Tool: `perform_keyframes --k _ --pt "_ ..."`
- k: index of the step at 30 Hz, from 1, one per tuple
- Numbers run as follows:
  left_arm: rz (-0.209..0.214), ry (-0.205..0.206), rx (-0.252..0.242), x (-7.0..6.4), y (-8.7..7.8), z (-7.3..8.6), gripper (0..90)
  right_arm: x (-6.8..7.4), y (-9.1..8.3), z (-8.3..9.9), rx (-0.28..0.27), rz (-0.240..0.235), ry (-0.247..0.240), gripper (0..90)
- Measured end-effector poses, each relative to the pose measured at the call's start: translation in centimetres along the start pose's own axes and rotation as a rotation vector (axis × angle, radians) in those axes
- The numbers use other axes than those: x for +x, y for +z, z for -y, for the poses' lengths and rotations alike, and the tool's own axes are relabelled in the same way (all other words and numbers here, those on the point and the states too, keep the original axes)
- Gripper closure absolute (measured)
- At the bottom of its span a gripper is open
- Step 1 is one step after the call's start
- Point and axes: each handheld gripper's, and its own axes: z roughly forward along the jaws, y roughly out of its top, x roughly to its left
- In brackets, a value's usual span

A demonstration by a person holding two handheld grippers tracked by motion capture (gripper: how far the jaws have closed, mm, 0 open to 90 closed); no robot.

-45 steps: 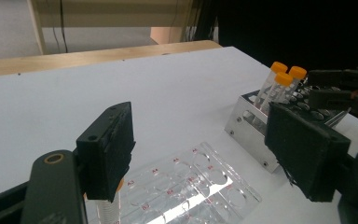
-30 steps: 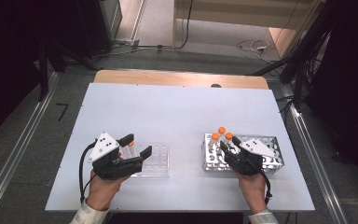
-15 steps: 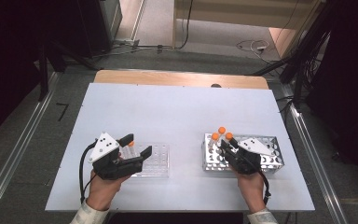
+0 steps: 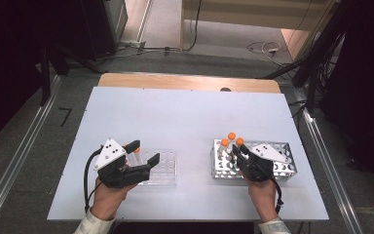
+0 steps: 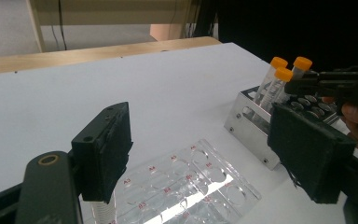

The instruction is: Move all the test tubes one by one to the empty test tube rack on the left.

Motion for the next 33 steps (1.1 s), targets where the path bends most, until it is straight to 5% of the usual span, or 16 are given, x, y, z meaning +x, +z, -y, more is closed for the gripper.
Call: perform_keyframes --k 24,33 --pt "-0.005 0.008 -0.002 -0.1 0.0 0.0 21.5 0.0 -3.4 -2.1 -0.120 -0.012 0.000 71.6" --pt "-0.004 0.009 -0.004 0.0 -0.1 0.0 21.5 0.6 -4.9 -2.6 -0.121 -0.050 -0.017 71.7"
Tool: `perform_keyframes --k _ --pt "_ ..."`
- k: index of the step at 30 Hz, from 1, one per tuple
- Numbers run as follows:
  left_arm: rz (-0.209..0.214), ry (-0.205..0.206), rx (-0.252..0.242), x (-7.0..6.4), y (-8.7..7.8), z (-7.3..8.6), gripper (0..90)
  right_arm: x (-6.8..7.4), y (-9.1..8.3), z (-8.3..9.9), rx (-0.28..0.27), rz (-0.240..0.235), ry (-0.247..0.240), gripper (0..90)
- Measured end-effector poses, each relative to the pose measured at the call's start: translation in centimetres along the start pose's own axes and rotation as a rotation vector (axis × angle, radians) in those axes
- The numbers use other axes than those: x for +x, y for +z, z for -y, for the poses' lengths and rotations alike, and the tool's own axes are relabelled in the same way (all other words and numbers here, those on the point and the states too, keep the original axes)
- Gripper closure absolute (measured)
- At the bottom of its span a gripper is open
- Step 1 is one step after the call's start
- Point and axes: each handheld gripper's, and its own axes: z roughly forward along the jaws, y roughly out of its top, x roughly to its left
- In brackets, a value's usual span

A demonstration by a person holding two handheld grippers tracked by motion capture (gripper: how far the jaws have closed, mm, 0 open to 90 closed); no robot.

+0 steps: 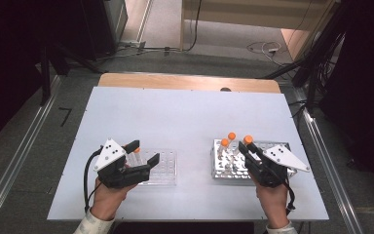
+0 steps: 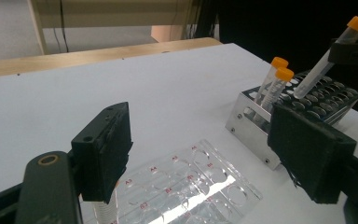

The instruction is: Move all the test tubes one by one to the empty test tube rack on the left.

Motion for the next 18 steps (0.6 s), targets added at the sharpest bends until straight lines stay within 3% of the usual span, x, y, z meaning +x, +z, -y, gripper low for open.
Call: perform_keyframes --k 18 --pt "0.003 0.006 -0.003 -0.2 -0.1 0.0 21.7 3.1 -1.6 -0.5 0.033 -0.123 -0.057 71.7"
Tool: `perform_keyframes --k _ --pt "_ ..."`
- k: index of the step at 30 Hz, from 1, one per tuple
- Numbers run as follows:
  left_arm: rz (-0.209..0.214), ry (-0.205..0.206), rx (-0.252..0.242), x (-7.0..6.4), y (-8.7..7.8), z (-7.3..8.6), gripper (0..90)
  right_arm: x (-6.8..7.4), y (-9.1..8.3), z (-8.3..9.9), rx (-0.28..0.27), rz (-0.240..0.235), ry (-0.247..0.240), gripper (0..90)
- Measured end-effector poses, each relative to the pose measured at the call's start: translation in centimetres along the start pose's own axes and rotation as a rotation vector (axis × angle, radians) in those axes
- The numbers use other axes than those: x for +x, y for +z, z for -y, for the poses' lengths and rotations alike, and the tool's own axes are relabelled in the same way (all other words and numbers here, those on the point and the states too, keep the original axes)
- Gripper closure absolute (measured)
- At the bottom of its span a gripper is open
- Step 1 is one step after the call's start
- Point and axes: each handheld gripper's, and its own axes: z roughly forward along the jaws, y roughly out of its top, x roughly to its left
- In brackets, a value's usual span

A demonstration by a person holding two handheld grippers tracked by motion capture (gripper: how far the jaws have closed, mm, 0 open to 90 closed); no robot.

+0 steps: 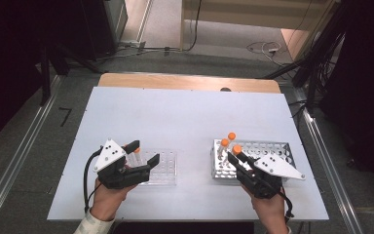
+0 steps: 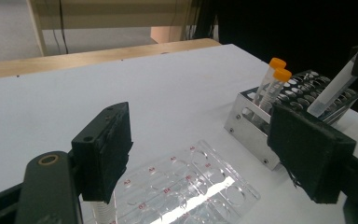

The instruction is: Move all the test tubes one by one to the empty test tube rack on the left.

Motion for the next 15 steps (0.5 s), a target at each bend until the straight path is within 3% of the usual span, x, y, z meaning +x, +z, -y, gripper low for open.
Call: perform_keyframes --k 10,15 --pt "0.022 0.009 0.001 -0.7 0.1 0.0 21.8 2.6 0.9 0.4 0.027 -0.083 -0.047 71.7" --pt "0.055 0.019 0.001 -1.6 0.3 -0.1 22.5 3.6 1.7 1.0 0.059 -0.119 -0.060 71.7"
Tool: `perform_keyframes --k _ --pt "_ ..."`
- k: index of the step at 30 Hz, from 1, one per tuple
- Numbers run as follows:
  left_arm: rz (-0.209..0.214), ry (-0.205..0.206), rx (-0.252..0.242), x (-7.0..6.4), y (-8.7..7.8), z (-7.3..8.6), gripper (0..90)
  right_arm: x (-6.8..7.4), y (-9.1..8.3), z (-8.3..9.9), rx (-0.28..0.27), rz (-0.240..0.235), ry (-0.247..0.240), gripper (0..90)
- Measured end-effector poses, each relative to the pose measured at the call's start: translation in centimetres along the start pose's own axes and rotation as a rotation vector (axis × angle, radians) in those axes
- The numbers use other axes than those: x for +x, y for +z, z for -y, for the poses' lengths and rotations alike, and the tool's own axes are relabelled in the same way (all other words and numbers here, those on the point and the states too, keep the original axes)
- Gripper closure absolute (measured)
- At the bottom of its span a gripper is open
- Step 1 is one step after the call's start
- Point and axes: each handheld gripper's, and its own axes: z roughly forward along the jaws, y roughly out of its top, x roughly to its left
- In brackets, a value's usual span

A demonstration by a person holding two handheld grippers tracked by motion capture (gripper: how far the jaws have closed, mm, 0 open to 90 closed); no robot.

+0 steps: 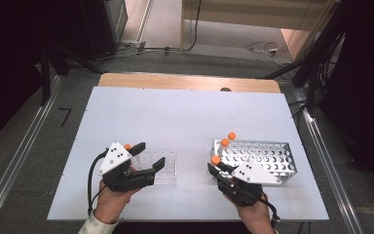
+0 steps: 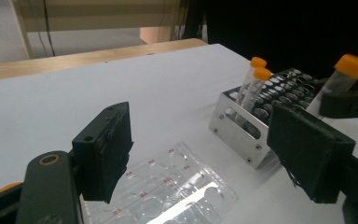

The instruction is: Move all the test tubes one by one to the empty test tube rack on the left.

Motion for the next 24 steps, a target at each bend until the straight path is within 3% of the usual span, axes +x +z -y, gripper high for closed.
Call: perform_keyframes --k 6,11,13,20,24 --pt "0.071 0.027 0.019 -1.7 0.7 0.2 26.1 1.5 1.2 0.6 0.033 -0.044 -0.034 71.7" --pt "0.183 0.027 0.017 -3.4 1.3 0.3 34.0 2.5 1.9 0.8 0.046 -0.073 -0.056 71.7" --pt "0.207 0.032 0.017 -3.9 1.5 0.4 37.2 2.9 2.0 0.8 0.049 -0.084 -0.061 71.7" --pt "0.265 0.039 0.031 -5.0 2.2 0.7 47.2 3.6 2.3 0.8 0.052 -0.108 -0.072 71.7" --pt "0.277 0.050 0.044 -5.4 2.6 0.9 52.6 4.0 2.5 0.9 0.058 -0.121 -0.075 71.7"
